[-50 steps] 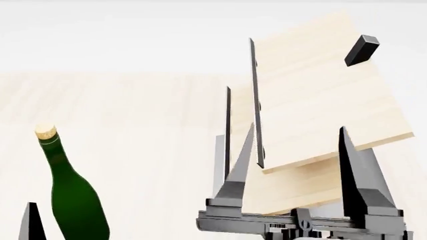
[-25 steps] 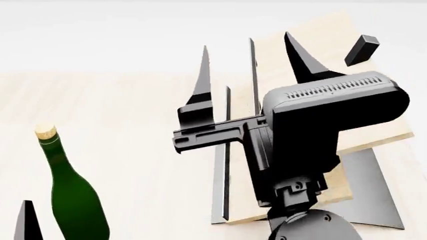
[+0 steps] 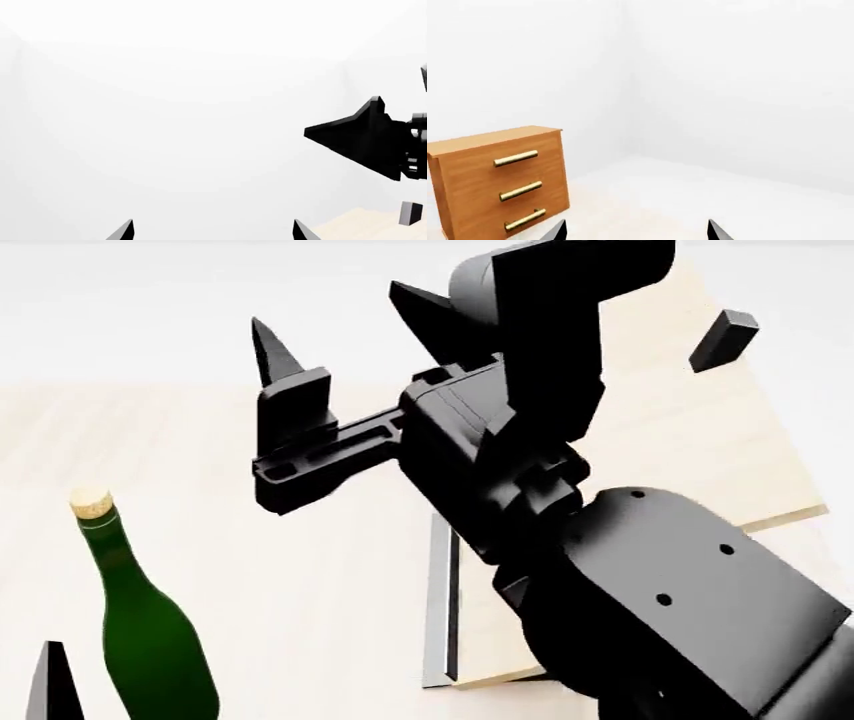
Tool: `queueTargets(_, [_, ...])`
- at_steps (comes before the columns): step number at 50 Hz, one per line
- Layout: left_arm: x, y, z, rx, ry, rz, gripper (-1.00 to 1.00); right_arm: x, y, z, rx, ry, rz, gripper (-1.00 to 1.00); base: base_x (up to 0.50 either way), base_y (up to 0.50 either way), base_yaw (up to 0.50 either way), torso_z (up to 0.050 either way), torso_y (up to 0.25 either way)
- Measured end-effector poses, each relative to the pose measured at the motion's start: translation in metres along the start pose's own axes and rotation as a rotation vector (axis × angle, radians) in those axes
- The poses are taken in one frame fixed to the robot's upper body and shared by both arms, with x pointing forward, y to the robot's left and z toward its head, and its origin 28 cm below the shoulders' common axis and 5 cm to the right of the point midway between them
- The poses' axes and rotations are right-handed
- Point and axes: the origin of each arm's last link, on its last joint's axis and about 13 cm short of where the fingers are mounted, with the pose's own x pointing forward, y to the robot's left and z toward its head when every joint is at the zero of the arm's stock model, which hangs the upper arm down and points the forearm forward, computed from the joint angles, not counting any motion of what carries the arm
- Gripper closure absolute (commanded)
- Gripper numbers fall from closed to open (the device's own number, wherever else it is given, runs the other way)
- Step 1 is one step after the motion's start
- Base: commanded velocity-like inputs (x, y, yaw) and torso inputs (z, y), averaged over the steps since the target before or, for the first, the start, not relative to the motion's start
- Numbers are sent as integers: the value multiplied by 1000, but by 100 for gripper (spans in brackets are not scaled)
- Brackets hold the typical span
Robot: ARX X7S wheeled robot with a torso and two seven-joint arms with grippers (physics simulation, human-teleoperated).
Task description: Put the wine bottle on the wine rack.
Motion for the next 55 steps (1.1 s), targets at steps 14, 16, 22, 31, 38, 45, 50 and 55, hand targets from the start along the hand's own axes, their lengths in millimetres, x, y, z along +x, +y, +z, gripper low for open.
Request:
queueTargets(14, [0, 0, 0, -1, 0, -1, -100, 13, -9, 13, 165, 138, 235, -100, 0, 0, 0, 0, 0])
queueTargets(16, [0, 0, 0, -1, 0, -2, -100, 14, -9, 14, 168, 153, 261, -100, 0, 0, 0, 0, 0])
queueTargets(22, [0, -1, 0, -2, 0, -3, -100, 17, -10, 14, 158, 194, 320, -100, 0, 0, 0, 0, 0])
queueTargets(31, [0, -1, 0, -3, 1, -5, -100, 25, -15, 9, 111, 261, 355, -100, 0, 0, 0, 0, 0])
queueTargets(38, [0, -2, 0, -4, 2, -8, -100, 35, -19, 4, 76, 313, 359, -100, 0, 0, 0, 0, 0])
queueTargets(45, [-1, -2, -1, -5, 3, -11, -100, 43, -21, -4, 61, 364, 362, -100, 0, 0, 0, 0, 0])
queueTargets(50, [-1, -2, -1, -5, 4, -11, -100, 47, -21, -12, 60, 398, 369, -100, 0, 0, 0, 0, 0])
queueTargets(55, [0, -3, -1, -5, 5, -12, -100, 49, -21, -18, 62, 427, 377, -100, 0, 0, 0, 0, 0])
